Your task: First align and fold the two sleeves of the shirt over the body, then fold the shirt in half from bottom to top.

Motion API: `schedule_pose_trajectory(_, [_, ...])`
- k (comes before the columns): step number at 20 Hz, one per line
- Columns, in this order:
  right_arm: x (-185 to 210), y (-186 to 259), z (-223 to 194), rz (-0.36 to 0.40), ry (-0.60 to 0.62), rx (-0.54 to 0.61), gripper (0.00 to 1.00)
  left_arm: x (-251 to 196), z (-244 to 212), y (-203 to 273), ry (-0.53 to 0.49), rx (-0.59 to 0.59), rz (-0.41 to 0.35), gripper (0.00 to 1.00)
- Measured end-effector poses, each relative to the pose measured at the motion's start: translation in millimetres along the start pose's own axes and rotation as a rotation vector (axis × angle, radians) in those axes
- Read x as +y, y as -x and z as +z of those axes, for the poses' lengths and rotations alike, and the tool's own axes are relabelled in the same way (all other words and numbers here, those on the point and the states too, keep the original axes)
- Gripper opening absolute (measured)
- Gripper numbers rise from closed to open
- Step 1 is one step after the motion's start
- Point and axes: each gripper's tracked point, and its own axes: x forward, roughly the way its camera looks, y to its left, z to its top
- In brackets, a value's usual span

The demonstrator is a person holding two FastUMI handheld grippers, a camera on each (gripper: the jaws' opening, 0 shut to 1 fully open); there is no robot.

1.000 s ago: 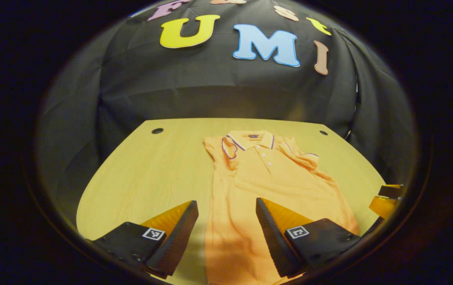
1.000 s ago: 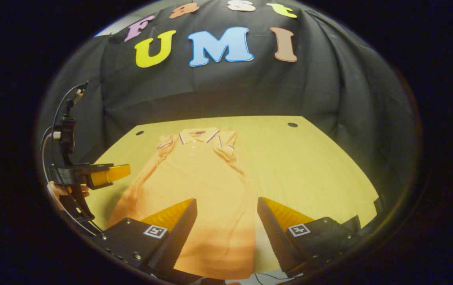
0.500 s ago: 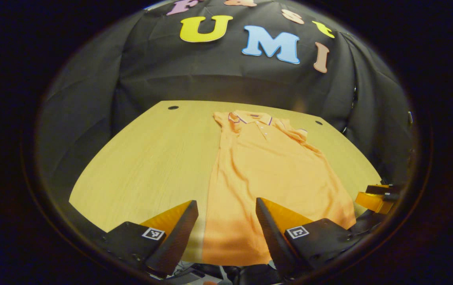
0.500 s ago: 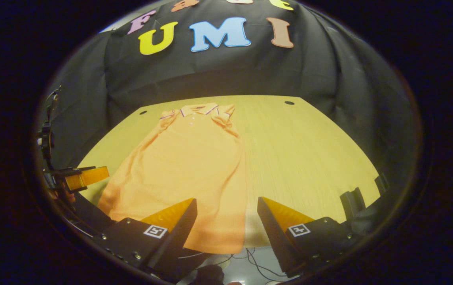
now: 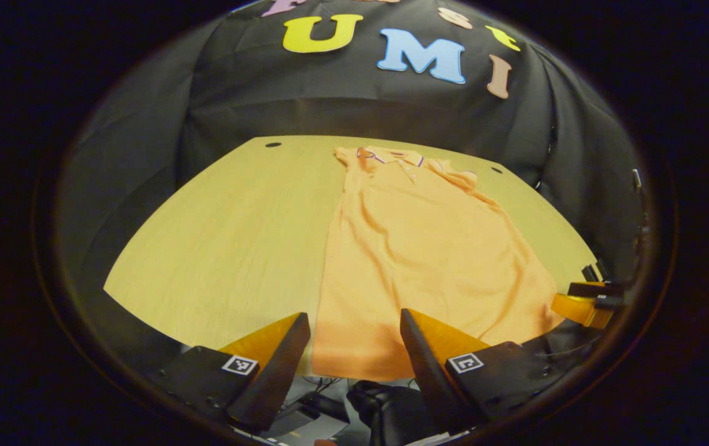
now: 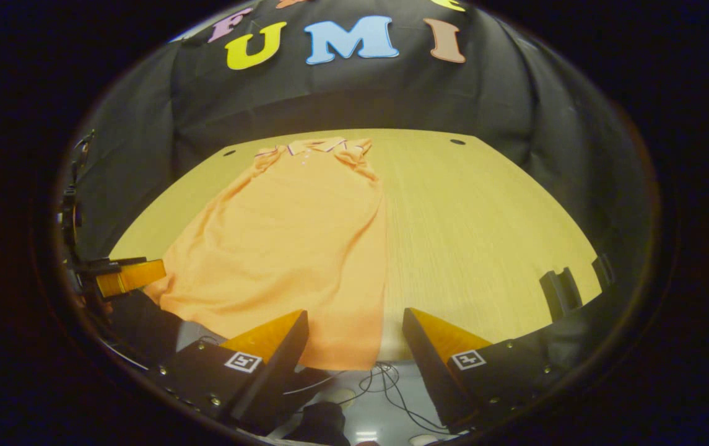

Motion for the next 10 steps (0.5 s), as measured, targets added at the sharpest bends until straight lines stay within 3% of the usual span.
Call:
schedule_pose_trajectory(8, [7, -10, -13, 0.022, 0.044, 0.032, 0.95, -14, -15, -10, -0.017, -0.002, 0.005, 0.94])
schedule_pose_trajectory(10, [9, -11, -12, 0.018, 0.086, 0.028, 0.93, -20, -15, -12, -0.024, -0.008, 0.000, 0.84])
